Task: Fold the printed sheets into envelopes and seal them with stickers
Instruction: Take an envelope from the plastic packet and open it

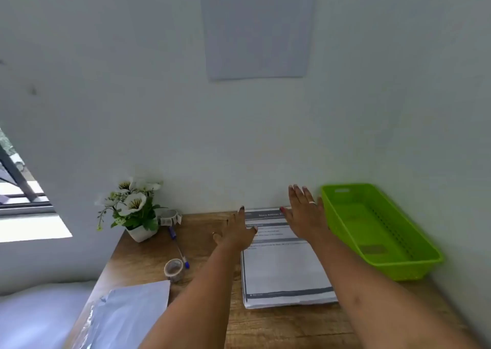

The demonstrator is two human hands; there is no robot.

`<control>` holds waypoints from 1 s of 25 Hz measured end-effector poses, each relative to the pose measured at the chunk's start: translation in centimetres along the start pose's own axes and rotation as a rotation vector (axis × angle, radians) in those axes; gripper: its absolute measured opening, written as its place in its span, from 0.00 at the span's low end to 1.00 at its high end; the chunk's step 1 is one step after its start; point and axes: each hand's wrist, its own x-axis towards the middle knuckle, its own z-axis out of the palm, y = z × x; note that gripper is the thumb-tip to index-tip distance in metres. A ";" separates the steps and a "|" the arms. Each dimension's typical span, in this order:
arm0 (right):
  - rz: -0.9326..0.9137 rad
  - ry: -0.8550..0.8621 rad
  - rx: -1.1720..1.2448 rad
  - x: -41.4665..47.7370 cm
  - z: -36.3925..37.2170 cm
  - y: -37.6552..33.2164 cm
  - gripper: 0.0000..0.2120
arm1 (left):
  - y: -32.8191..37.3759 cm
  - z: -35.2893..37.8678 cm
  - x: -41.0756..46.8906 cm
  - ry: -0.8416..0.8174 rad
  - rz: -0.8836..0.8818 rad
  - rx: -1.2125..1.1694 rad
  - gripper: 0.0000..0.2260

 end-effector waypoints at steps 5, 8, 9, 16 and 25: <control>0.227 -0.191 0.071 0.1 4.1 1.2 0.31 | -1.3 2.7 1.5 0.027 -0.026 -0.069 0.33; 0.356 -0.277 0.200 0.6 5.7 1.5 0.32 | -1.3 4.3 1.8 0.048 -0.045 -0.034 0.33; 0.382 -0.283 0.248 0.8 6.3 1.6 0.32 | -1.3 4.6 1.8 0.067 -0.046 -0.021 0.33; 0.429 -0.136 0.356 1.2 8.9 1.2 0.32 | -1.4 5.0 1.9 0.068 -0.036 -0.049 0.35; 0.407 0.010 0.483 1.0 9.4 1.3 0.28 | -1.4 5.6 1.3 0.336 0.010 -0.270 0.26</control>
